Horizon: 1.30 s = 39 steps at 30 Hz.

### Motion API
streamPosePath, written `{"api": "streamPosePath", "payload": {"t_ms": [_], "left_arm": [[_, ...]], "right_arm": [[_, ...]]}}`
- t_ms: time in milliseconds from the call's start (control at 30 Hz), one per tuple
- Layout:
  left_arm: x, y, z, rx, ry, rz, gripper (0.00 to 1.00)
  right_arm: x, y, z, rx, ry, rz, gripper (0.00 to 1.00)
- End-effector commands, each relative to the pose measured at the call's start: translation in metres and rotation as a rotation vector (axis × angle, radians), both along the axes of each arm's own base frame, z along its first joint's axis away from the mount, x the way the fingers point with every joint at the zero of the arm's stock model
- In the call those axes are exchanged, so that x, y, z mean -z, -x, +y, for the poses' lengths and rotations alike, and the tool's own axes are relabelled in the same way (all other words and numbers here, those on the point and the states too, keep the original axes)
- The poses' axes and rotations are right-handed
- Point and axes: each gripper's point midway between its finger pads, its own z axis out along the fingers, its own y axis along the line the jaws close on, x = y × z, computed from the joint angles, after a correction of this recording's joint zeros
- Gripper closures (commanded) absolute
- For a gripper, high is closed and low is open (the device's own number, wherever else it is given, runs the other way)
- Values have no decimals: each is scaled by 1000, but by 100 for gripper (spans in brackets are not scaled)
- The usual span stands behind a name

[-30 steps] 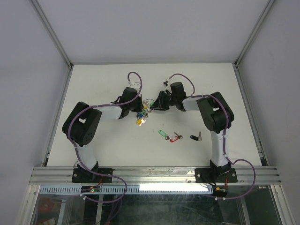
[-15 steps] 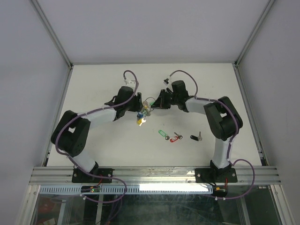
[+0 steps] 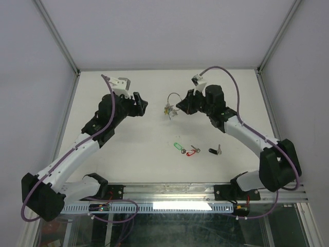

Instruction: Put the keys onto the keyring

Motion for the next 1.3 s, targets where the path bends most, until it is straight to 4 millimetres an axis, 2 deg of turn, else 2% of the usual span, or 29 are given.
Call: {"api": "streamPosePath", "payload": {"t_ms": [0, 100, 200, 267, 367, 533, 667, 800, 1033, 1167, 1267], "left_arm": [[-24, 28, 12, 28, -12, -42, 37], [-44, 43, 15, 67, -4, -89, 36], [-58, 56, 12, 125, 3, -131, 32], [-63, 61, 11, 148, 6, -149, 30], [-72, 67, 9, 185, 6, -173, 25], [-89, 76, -4, 280, 5, -225, 22], [-110, 82, -19, 382, -12, -302, 19], [-127, 93, -45, 548, -47, -373, 19], [-128, 122, -86, 835, -101, -450, 23], [-130, 144, -99, 964, -83, -471, 26], [-128, 149, -105, 997, -85, -465, 29]], "right_arm": [[-75, 1, -8, -9, -7, -261, 100], [-87, 24, -9, -112, 65, -206, 100], [-106, 43, -13, -159, 49, -256, 100], [-122, 55, -20, -158, 42, -297, 100], [-136, 67, -30, -147, 52, -325, 100], [-159, 97, -39, -224, 59, -420, 100], [-161, 116, -42, -314, 106, -442, 100], [-156, 131, -39, -427, 134, -445, 100], [-162, 158, -23, -593, 112, -472, 100], [-162, 168, -16, -661, 102, -464, 100], [-163, 173, -14, -683, 95, -468, 100]]}}
